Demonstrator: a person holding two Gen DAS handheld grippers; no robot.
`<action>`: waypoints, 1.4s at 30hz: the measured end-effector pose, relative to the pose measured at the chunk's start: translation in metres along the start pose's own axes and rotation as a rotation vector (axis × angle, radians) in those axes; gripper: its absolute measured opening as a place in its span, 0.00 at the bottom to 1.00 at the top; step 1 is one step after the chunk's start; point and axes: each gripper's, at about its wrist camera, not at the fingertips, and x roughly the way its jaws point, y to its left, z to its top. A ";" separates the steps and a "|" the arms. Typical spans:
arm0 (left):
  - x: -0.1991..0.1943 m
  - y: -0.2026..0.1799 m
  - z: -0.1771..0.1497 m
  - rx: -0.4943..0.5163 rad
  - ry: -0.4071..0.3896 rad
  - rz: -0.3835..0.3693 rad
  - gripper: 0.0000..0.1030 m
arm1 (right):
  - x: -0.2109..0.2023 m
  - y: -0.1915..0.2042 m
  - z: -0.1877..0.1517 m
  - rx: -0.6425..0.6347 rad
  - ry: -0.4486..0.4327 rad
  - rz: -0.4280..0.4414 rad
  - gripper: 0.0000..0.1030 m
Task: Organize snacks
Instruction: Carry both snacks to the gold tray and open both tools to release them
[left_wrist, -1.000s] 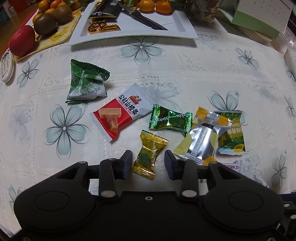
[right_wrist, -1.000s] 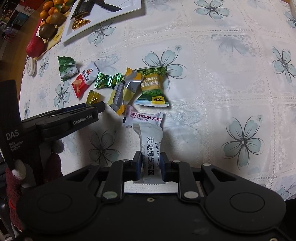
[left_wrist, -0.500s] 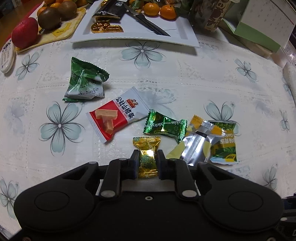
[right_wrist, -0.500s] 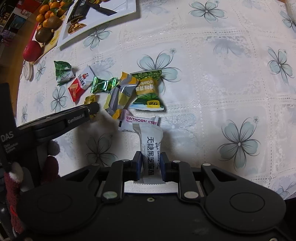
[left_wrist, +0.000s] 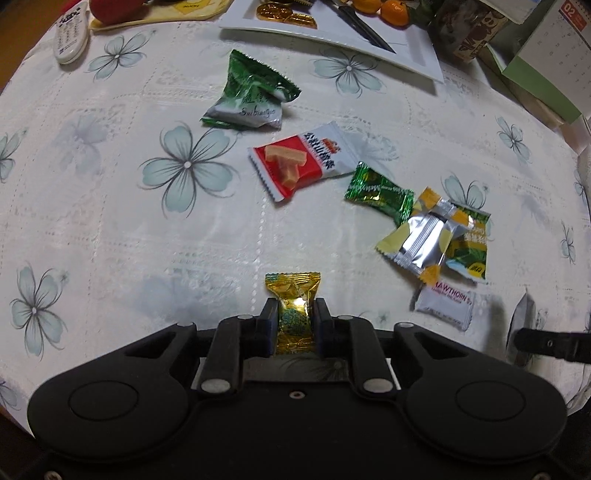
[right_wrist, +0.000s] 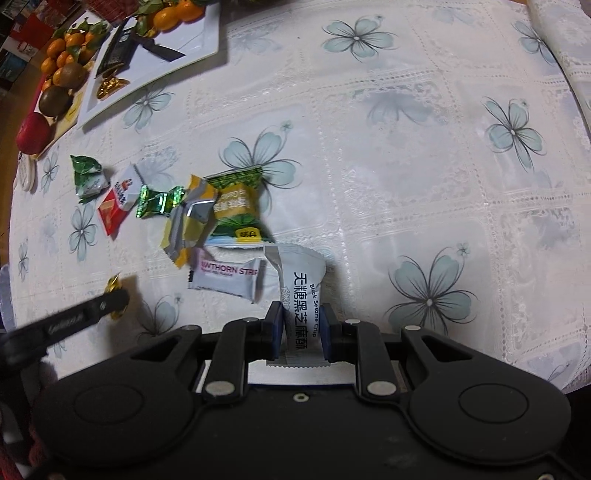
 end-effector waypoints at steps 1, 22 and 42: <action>-0.003 0.003 -0.005 -0.001 -0.002 0.007 0.25 | 0.002 -0.001 0.000 0.006 0.005 -0.008 0.22; -0.081 0.028 -0.160 -0.009 -0.206 0.018 0.25 | -0.039 -0.011 -0.140 -0.012 -0.273 0.091 0.21; -0.065 0.027 -0.254 -0.009 -0.127 0.048 0.25 | -0.065 0.023 -0.286 -0.122 -0.266 0.175 0.22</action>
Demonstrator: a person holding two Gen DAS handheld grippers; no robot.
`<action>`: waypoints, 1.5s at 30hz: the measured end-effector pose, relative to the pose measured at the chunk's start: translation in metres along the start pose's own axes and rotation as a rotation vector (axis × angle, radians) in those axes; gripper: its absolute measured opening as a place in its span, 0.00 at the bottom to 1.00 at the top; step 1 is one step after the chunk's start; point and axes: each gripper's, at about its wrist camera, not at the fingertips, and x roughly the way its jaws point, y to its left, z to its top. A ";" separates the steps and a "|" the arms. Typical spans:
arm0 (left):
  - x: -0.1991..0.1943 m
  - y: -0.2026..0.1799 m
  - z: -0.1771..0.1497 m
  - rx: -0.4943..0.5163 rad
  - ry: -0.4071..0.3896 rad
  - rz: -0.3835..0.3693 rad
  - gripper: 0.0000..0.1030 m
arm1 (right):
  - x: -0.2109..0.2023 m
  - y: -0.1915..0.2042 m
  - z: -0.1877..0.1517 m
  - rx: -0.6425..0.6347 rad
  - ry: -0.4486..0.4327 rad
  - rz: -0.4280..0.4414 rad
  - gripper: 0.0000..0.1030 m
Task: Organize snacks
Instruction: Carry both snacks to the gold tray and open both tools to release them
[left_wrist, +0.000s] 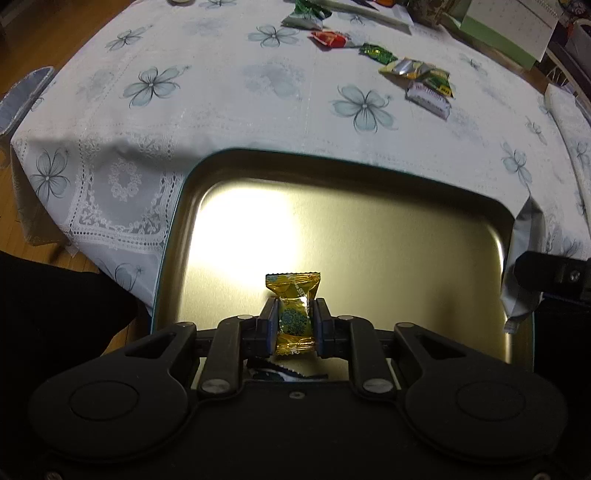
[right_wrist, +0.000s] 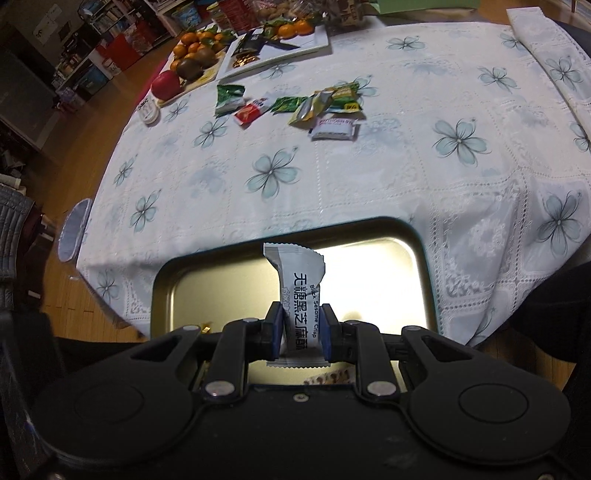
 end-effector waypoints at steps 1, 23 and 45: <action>0.002 0.000 -0.002 0.001 0.009 0.005 0.25 | 0.001 0.003 -0.001 -0.004 0.008 -0.001 0.22; 0.006 0.013 0.009 -0.083 -0.029 0.037 0.49 | 0.016 -0.003 -0.002 0.065 0.060 -0.107 0.48; 0.012 0.003 0.008 -0.014 0.015 0.091 0.50 | 0.052 -0.015 -0.019 0.107 0.263 -0.105 0.48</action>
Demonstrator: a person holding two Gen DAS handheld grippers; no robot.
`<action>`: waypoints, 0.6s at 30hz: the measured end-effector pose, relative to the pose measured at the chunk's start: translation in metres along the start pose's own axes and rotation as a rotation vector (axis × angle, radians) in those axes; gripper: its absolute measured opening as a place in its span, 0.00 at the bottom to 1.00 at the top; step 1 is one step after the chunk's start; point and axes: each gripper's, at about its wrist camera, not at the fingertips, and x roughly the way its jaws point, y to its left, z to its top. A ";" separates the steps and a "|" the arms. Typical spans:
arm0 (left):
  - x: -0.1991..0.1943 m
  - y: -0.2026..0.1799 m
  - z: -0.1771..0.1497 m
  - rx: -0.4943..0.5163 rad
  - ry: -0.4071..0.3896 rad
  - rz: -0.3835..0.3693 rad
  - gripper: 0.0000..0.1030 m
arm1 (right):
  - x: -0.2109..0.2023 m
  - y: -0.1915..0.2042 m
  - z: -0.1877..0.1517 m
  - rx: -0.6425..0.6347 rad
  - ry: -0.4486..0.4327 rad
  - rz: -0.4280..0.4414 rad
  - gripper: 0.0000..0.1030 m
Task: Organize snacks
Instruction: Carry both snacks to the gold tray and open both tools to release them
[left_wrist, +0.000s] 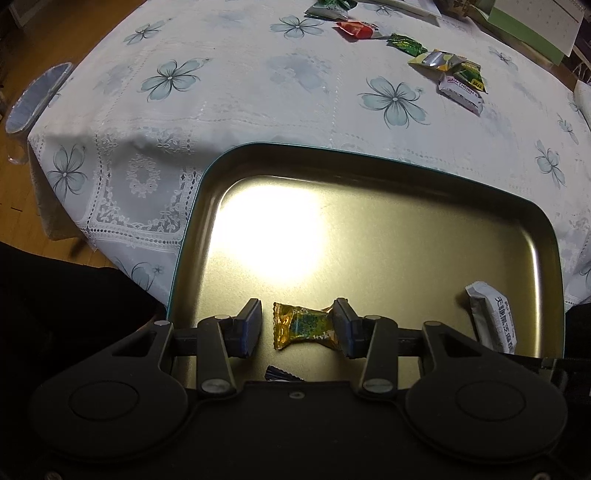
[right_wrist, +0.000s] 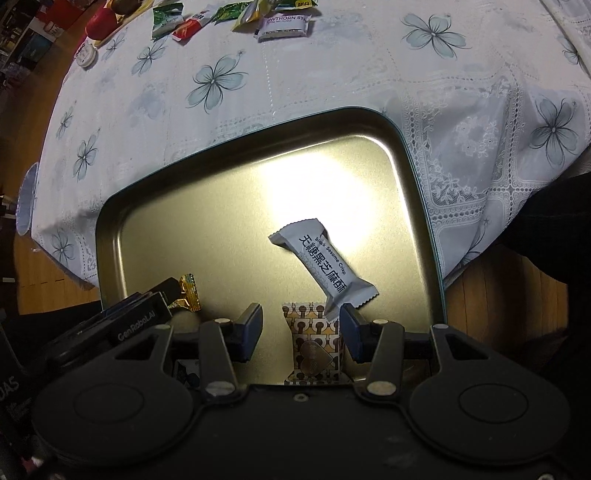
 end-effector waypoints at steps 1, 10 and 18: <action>0.000 -0.001 0.000 0.002 0.003 0.004 0.50 | 0.001 0.000 0.000 -0.004 0.004 0.000 0.48; 0.002 -0.003 0.004 0.016 0.046 0.015 0.50 | 0.004 -0.010 0.004 0.027 0.064 -0.008 0.48; -0.019 -0.012 0.011 0.098 0.018 0.052 0.50 | -0.016 -0.002 0.017 -0.134 0.015 -0.049 0.49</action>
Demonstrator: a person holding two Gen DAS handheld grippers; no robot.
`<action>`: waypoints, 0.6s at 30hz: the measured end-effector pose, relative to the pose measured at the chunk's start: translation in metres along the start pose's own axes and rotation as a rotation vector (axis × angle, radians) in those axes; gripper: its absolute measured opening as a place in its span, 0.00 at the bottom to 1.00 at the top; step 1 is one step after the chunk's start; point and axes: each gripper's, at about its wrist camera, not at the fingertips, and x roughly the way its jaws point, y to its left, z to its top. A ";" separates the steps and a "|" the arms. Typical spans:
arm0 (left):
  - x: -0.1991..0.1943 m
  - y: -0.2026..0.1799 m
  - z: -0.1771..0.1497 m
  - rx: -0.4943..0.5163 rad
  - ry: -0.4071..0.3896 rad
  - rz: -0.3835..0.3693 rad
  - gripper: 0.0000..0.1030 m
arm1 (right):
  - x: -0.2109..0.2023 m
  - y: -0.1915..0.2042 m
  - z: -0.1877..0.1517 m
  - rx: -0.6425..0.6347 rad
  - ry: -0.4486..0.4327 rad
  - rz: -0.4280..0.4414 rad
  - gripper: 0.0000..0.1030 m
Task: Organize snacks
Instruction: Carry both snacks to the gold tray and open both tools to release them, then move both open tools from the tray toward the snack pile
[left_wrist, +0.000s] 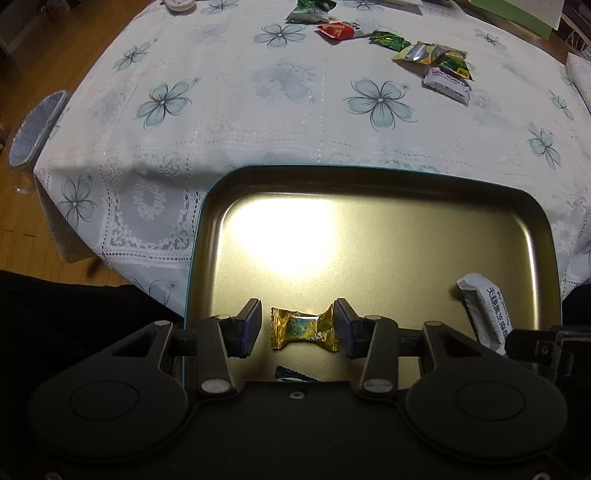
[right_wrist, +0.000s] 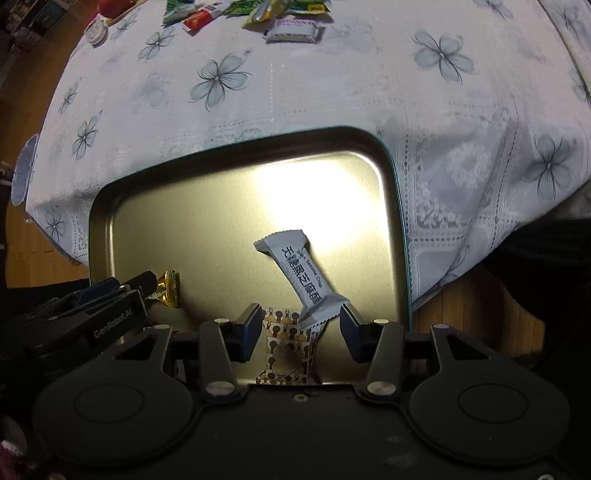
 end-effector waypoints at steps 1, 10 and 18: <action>-0.003 -0.001 0.003 0.007 -0.004 0.000 0.50 | -0.005 0.003 0.003 -0.027 -0.024 -0.017 0.52; -0.028 -0.008 0.053 0.070 -0.085 0.043 0.51 | -0.052 0.019 0.050 -0.205 -0.275 -0.187 0.67; -0.034 -0.005 0.115 0.059 -0.155 0.058 0.58 | -0.042 0.018 0.124 -0.225 -0.227 -0.259 0.82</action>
